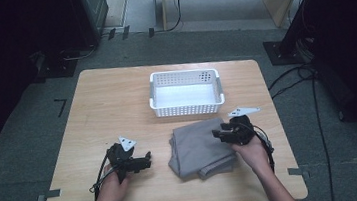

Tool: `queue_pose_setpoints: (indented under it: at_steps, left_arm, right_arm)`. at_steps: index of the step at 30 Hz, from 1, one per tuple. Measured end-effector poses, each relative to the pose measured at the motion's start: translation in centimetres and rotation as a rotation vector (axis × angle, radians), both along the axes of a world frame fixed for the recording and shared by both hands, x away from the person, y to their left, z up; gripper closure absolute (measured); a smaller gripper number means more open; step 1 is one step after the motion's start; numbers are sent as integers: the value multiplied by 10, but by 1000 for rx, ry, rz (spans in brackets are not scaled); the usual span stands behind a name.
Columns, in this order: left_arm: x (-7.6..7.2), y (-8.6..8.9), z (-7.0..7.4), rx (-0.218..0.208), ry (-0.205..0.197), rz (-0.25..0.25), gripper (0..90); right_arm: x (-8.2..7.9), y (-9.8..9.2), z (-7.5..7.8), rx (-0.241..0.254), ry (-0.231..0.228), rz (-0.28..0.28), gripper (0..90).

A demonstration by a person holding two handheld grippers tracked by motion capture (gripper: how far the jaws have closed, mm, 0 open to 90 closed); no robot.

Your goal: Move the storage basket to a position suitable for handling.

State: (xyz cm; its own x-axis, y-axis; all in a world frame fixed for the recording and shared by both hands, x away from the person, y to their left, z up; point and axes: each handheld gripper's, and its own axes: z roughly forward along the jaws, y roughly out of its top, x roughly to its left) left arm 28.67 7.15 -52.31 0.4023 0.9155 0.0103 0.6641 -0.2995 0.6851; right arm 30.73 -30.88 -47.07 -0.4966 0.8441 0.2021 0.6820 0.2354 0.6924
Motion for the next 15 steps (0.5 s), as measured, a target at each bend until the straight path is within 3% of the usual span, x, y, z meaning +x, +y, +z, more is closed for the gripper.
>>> queue_pose_setpoints:
  at_steps: [6, 11, 15]
  left_arm:
    - [0, -1, 0, 1, -1, 1, 0]
    - [0, -2, 0, 3, 2, -5, 0]
    - [0, -2, 0, 2, 2, -5, 0]
  right_arm:
    - [-9, -15, -11, -12, 43, -38, 439]
    - [-11, -19, -18, -14, 109, -52, 412]
    - [-7, -19, -22, -9, 134, -64, 382]
